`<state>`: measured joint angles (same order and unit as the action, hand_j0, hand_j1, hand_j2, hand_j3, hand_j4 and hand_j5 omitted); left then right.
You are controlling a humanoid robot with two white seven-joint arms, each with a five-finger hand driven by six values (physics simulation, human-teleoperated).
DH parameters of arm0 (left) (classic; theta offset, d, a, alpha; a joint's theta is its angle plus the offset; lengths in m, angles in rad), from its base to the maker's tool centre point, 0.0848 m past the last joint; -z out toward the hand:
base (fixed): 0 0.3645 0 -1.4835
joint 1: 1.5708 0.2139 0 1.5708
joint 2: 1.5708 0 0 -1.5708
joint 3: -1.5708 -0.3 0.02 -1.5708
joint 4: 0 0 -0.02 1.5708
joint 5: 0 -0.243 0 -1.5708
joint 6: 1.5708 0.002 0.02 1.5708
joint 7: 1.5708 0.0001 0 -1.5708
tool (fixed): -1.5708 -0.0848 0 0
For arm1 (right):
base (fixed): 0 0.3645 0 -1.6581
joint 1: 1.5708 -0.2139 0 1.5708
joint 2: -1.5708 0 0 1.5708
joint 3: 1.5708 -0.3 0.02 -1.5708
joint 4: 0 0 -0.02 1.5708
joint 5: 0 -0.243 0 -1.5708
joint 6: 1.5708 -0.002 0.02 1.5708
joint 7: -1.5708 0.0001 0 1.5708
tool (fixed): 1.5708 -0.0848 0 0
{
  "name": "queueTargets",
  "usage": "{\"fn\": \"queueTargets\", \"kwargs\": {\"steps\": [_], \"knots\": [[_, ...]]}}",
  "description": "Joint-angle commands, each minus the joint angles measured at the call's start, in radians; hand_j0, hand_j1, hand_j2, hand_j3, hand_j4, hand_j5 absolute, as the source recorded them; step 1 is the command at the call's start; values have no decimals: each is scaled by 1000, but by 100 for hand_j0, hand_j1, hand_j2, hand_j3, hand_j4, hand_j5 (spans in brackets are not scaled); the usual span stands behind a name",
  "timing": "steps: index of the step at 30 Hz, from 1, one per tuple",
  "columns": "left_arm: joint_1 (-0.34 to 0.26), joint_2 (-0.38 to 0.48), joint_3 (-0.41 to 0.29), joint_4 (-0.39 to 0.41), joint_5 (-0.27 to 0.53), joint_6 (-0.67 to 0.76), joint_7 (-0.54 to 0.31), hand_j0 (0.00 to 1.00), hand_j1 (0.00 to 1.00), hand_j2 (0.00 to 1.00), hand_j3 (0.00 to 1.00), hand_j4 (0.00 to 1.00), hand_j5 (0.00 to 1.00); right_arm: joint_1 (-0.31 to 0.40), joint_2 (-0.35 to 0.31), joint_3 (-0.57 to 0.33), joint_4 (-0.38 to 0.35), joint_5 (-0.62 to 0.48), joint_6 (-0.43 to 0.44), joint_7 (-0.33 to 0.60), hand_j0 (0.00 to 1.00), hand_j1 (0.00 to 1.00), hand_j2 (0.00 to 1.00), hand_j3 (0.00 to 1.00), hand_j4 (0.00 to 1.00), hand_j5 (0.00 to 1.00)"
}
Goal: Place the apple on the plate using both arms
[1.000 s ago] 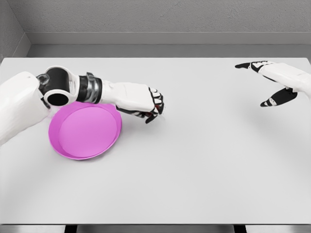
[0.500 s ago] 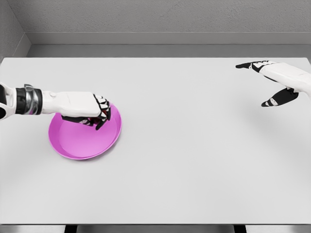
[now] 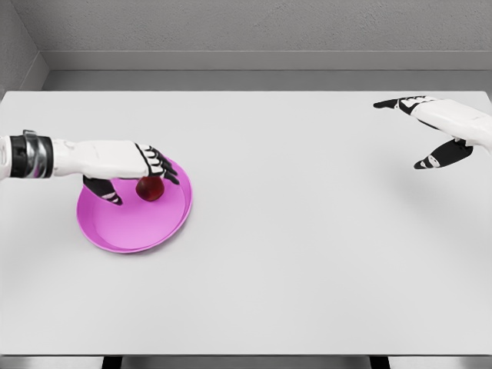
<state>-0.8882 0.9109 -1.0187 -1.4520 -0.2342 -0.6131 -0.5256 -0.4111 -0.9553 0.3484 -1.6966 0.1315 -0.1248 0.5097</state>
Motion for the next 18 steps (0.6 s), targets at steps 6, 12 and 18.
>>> {"fn": "queueTargets", "kwargs": {"steps": [6, 12, 18], "knots": [[49, 23, 120, 33, 90, 2, 7, 100, 100, 100, 100, 100, 100, 0, 0, 0, 0, -3, 1, 0, 100, 100, 100, 100, 100, 100], [87, 45, 187, 71, 96, 2, 6, 100, 100, 100, 100, 100, 100, 0, 0, 1, -3, -3, 1, 0, 100, 100, 100, 100, 100, 100], [87, 45, 187, 71, 95, 2, 6, 100, 100, 100, 100, 100, 100, 0, 0, 1, -3, -3, 1, 0, 100, 100, 100, 100, 100, 100]]}}
